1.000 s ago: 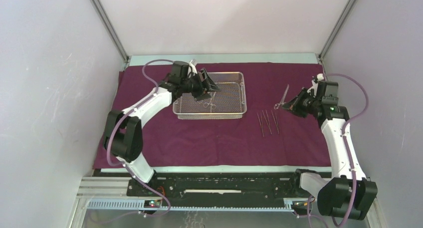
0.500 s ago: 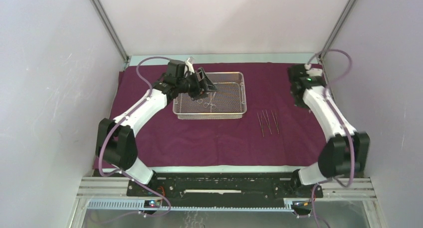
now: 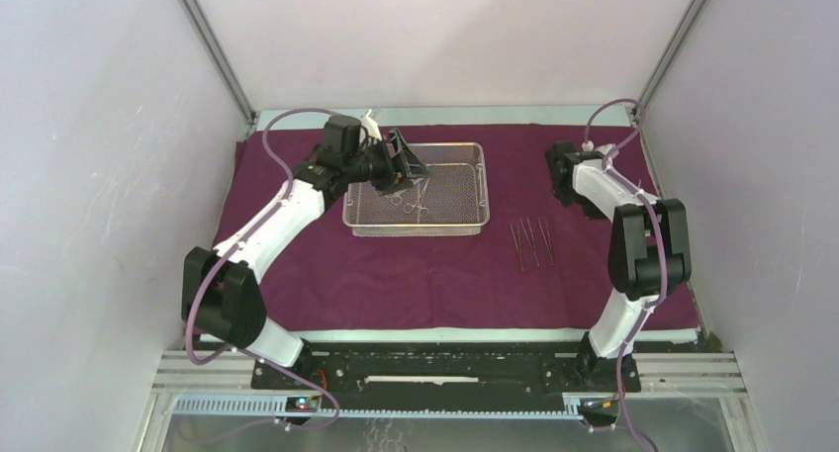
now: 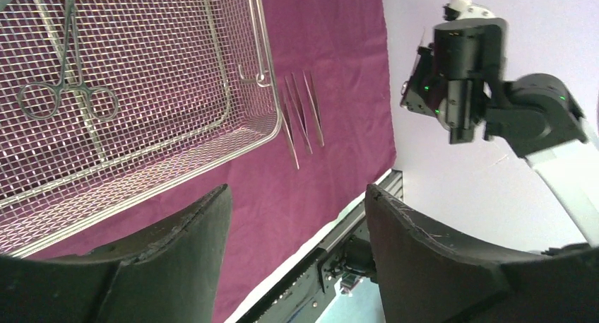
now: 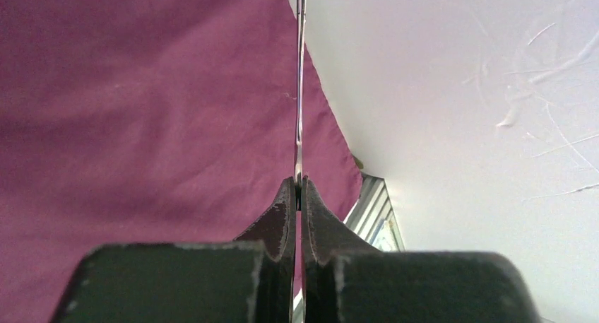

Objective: Open and lay out the surgical kit
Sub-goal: Place the medical item in the surgical kit.

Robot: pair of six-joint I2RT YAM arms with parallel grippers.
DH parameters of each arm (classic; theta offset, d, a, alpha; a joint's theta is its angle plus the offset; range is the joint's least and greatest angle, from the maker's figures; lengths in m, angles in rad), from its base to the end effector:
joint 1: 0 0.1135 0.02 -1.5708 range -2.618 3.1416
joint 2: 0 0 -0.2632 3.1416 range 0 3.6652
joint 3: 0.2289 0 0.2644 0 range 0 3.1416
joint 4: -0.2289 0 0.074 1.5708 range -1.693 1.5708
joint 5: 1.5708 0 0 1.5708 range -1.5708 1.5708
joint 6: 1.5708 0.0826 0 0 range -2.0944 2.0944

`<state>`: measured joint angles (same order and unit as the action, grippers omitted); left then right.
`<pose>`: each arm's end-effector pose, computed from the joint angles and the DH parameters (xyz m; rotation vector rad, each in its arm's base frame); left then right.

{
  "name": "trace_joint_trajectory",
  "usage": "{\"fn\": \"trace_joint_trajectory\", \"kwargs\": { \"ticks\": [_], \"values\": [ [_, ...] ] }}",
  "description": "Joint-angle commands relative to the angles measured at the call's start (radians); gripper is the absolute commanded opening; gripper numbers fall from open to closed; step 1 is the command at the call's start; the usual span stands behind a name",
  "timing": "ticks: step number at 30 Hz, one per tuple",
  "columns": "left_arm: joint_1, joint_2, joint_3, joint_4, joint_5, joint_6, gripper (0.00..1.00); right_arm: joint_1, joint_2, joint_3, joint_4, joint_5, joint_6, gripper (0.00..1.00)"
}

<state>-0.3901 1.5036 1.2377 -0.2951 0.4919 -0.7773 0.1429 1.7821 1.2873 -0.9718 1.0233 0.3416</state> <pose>0.3466 -0.1847 0.2882 -0.1284 2.3012 -1.1736 0.3490 -0.0210 0.1850 0.3190 2.4664 -1.3240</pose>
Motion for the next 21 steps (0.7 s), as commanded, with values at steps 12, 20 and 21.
{"fn": "trace_joint_trajectory", "kwargs": {
  "ticks": [12, 20, 21],
  "values": [
    [0.034, -0.046, -0.050, 0.091, 0.082, -0.063, 0.73, -0.081, 0.126, -0.063, 0.134, 0.037, -0.034, 0.00],
    [0.040, -0.047, -0.055, 0.093, 0.077, -0.065, 0.71, -0.083, 0.161, -0.093, 0.120, -0.011, -0.029, 0.00],
    [0.040, -0.045, -0.054, 0.093, 0.076, -0.065, 0.71, -0.082, 0.161, -0.098, 0.119, -0.023, -0.028, 0.00]
  ]
}}
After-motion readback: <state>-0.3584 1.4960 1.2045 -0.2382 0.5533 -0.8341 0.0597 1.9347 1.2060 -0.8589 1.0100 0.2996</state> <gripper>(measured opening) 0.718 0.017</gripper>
